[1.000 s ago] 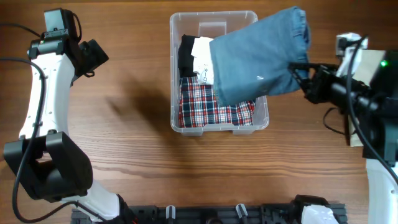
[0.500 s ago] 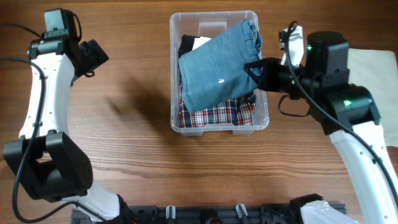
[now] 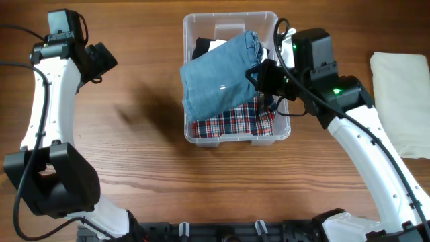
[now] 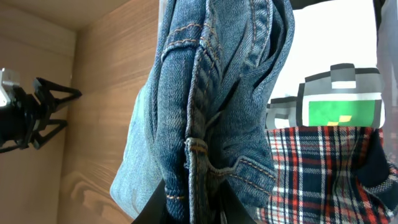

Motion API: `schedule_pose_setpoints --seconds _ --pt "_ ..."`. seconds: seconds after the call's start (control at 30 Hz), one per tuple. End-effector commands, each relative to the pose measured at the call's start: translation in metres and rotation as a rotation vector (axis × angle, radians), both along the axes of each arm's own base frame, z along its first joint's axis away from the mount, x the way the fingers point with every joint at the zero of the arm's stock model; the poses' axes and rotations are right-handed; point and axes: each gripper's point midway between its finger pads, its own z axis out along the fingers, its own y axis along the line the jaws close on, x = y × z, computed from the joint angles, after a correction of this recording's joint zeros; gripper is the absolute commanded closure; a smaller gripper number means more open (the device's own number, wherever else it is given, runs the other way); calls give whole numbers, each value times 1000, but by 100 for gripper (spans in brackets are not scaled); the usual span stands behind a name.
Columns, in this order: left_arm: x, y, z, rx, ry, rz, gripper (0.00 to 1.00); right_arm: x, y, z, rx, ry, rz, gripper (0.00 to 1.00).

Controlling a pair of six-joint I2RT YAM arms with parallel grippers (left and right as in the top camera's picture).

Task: Pack container
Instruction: 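Grasp the blue jeans with the right gripper and lift them, then lower the jeans into the container's front half and release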

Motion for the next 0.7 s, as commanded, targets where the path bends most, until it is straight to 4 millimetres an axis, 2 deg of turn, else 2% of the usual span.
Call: schedule_pose_setpoints --seconds 0.0,0.07,0.3,0.53,0.67 --pt "-2 2 -4 -13 7 21 0 0 0 -15 2 35 -33 96" --pt "-2 2 -4 -13 7 21 0 -4 -2 -36 -1 73 -44 96" --pt "-2 2 -4 -13 7 21 0 -19 -8 -77 -33 149 -54 96" --pt "-2 2 -4 -13 7 21 0 -24 -13 -86 -101 130 3 96" --pt "-2 2 -4 -12 7 22 0 -28 -27 -96 -184 149 -24 96"
